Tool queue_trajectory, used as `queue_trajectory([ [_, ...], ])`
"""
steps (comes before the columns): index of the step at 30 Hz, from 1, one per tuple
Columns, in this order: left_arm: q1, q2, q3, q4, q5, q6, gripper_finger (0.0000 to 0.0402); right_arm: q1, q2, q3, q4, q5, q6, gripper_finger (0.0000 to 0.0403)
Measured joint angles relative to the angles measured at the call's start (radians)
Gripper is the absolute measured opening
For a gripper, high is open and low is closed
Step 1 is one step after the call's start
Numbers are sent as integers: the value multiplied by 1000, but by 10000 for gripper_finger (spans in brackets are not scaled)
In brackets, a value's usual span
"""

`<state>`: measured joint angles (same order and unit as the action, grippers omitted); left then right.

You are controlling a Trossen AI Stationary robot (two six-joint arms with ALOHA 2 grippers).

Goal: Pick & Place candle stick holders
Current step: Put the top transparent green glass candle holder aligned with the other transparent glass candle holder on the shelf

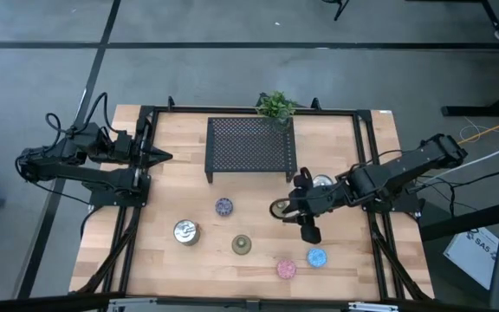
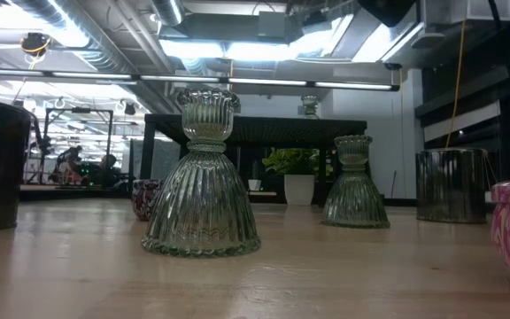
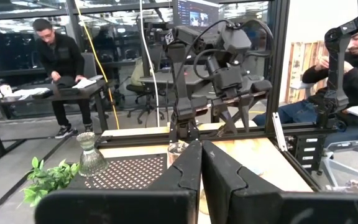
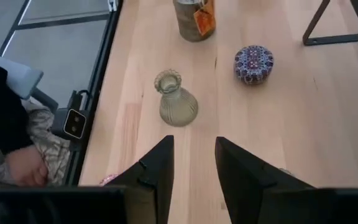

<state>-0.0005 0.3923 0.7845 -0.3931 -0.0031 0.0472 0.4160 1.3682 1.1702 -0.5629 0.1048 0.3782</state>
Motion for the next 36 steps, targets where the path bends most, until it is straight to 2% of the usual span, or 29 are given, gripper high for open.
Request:
queue_trajectory([
  [9, 0, 0, 0, 0, 0, 0, 8, -2, 0, 0, 3, 0, 19, 119],
  [16, 0, 0, 0, 0, 0, 0, 7, -3, 0, 0, 20, 0, -148, 119],
  [23, 0, 0, 0, 0, 0, 0, 6, -21, 8, 0, 51, 0, -159, 120],
  [28, 0, 0, 0, 0, 0, 0, 8, -62, 49, 0, 68, 76, -120, 120],
  [33, 0, 0, 0, 0, 0, 0, 6, -96, 87, 0, 94, 76, -114, 119],
  [36, 0, 0, 0, 0, 0, 0, 6, -102, 99, 0, 139, 58, -163, 119],
])
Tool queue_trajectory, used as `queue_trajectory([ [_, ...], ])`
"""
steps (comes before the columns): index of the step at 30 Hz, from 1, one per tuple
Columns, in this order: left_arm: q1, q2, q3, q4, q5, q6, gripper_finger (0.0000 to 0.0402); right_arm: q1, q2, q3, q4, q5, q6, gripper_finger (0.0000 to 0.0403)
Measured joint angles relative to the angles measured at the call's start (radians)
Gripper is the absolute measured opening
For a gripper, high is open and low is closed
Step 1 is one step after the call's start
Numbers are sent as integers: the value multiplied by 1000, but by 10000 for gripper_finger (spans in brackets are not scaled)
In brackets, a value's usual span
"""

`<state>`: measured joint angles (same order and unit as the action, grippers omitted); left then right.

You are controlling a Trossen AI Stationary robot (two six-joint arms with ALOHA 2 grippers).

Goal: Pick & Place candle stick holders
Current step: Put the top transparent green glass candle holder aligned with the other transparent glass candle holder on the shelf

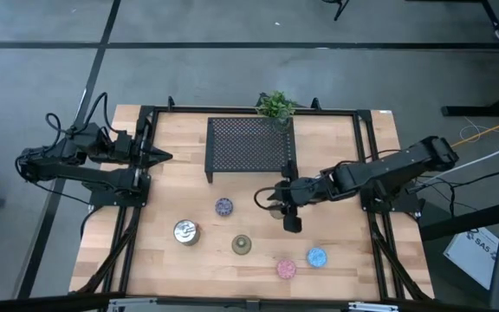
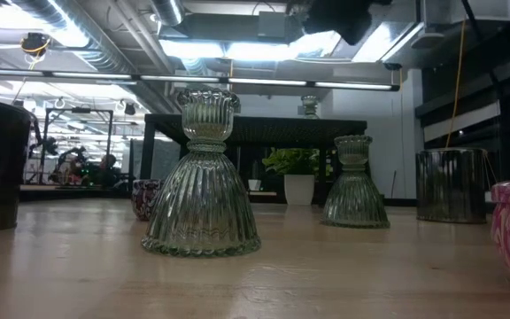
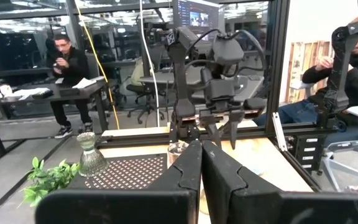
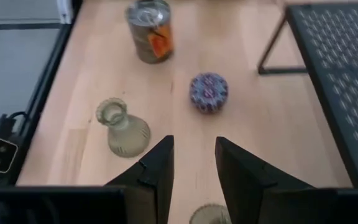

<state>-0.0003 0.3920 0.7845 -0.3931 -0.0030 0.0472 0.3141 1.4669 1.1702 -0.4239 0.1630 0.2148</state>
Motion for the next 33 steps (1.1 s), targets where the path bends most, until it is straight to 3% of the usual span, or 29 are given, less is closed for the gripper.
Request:
queue_trajectory([
  [5, 0, 0, 0, 0, 0, 0, 8, 5, 8, 0, 53, -62, -117, 119],
  [18, 0, 0, 0, 0, 0, 0, 6, 7, 38, 0, 51, -33, -136, 119],
  [27, 0, 0, 0, 0, 0, 0, 8, 2, 53, 0, -184, -60, -132, 119],
  [33, 0, 0, 0, 0, 0, 0, 7, 1, 53, -27, -176, -59, -118, 119],
])
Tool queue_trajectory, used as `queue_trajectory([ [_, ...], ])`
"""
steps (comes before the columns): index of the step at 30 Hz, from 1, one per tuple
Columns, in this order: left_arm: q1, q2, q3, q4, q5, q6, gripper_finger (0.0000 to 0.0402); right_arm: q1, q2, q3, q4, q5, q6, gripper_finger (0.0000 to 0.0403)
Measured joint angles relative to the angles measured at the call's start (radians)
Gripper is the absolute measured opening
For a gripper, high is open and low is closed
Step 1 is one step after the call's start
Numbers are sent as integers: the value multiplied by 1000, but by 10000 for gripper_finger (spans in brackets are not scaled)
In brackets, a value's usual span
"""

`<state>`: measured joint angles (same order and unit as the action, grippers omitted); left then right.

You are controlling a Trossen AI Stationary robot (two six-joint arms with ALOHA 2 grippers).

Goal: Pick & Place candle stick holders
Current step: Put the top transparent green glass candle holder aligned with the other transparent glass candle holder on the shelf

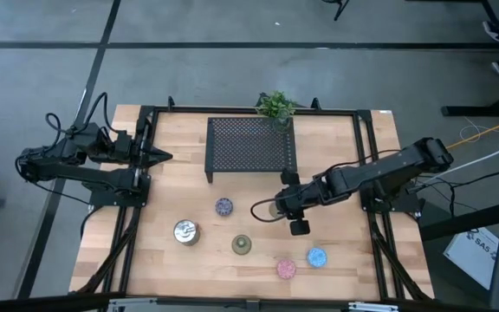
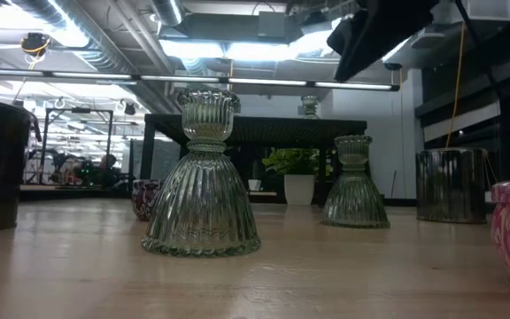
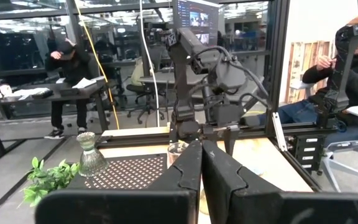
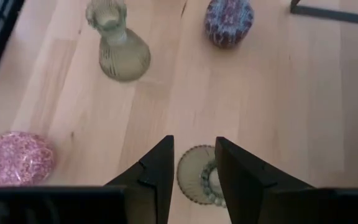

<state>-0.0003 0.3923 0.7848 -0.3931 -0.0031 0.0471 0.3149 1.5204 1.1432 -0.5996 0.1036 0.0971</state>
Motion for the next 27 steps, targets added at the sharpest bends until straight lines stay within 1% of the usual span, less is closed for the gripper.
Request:
queue_trajectory([
  [3, 0, 0, 0, 0, 0, 0, 8, 0, 0, -27, 1, 0, 0, 119],
  [10, 0, 0, 0, 0, 0, 0, 7, -1, 0, -84, 87, 0, 1, 119],
  [13, 0, 0, 0, 0, 0, 0, 8, -2, 0, -100, 86, 2, 1, 119],
  [17, 0, 0, 0, 0, 0, 0, 6, -6, 0, -111, 87, 32, -1, 119],
  [23, 0, 0, 0, 0, 0, 0, 8, -30, 0, -129, 88, 31, -5, 119],
  [27, 0, 0, 0, 0, 0, 0, 6, -42, 0, -142, 87, 1, -8, 114],
])
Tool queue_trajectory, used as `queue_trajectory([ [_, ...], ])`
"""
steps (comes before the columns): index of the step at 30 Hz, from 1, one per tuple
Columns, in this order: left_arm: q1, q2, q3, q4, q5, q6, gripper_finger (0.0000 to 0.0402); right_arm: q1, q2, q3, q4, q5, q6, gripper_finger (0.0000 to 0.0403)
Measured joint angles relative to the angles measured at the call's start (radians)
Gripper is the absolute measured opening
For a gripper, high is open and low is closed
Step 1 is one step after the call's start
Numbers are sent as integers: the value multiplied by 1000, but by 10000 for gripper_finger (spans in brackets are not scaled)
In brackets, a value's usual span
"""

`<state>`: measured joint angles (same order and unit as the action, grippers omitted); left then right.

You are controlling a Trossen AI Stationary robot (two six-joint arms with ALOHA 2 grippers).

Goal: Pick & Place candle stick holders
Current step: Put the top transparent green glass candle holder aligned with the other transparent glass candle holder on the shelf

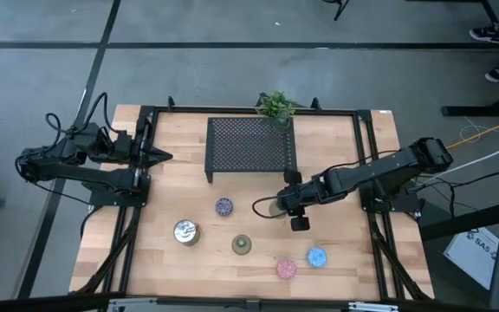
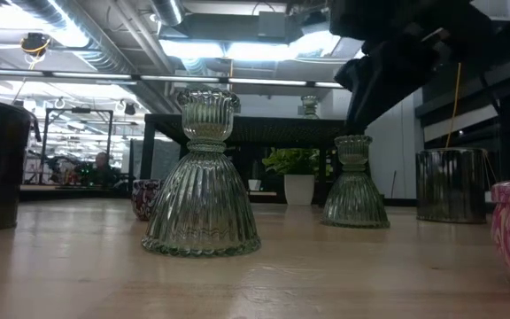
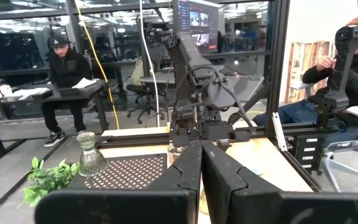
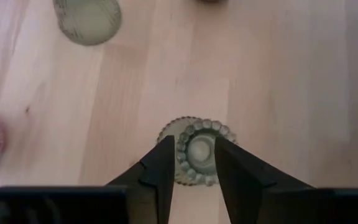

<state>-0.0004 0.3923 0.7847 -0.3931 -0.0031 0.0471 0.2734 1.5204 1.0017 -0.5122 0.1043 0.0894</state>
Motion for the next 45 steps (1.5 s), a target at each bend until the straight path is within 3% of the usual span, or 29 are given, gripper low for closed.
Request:
queue_trajectory([
  [9, 0, 0, 0, 0, 0, 0, 8, -1, 0, -9, -3, -37, -22, 90],
  [37, 0, 0, 0, 0, 0, 0, 7, -37, 0, -9, 1, -90, -35, 90],
  [45, 0, 0, 0, 0, 0, 0, 6, -37, 0, -9, 20, -90, -35, 128],
])
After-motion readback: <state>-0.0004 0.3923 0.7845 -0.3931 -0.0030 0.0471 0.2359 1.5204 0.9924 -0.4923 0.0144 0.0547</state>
